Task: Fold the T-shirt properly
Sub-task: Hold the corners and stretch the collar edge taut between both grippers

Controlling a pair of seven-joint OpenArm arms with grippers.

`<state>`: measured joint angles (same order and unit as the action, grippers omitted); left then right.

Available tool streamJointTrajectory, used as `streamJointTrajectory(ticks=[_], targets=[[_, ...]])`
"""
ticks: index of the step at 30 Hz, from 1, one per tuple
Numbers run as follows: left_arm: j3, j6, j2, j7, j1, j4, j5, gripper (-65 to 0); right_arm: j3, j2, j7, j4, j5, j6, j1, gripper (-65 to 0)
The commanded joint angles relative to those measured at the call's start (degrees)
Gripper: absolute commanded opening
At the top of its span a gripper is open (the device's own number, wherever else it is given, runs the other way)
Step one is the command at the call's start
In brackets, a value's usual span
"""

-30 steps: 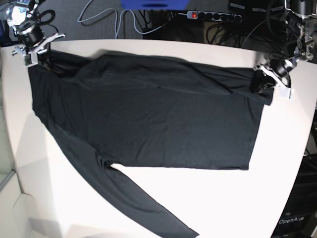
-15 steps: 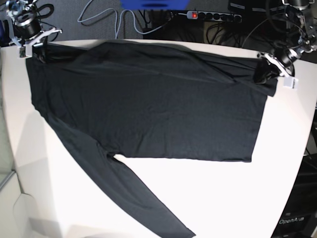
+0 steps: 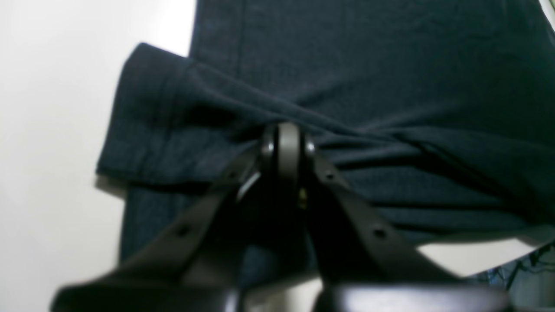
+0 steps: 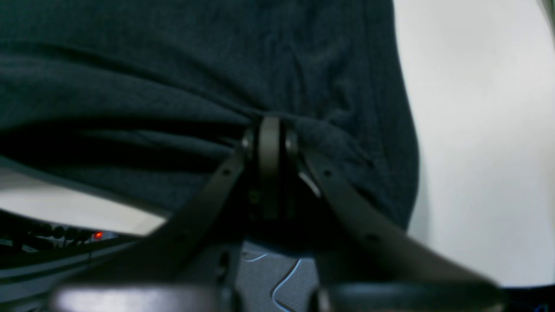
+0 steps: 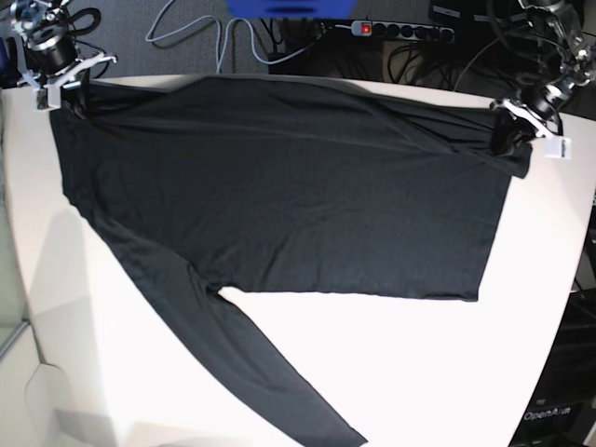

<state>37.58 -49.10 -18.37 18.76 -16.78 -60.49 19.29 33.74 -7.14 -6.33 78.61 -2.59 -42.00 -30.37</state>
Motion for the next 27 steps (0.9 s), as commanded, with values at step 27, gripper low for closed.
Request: streamJointTrajectory(ticks=[27], targets=[[0.35, 9.10, 2.41, 15.48, 2.14, 1.90, -23.82, -62.4, 2.00, 0.24, 13.23, 6.97, -9.59, 2.00, -0.27, -65.0]])
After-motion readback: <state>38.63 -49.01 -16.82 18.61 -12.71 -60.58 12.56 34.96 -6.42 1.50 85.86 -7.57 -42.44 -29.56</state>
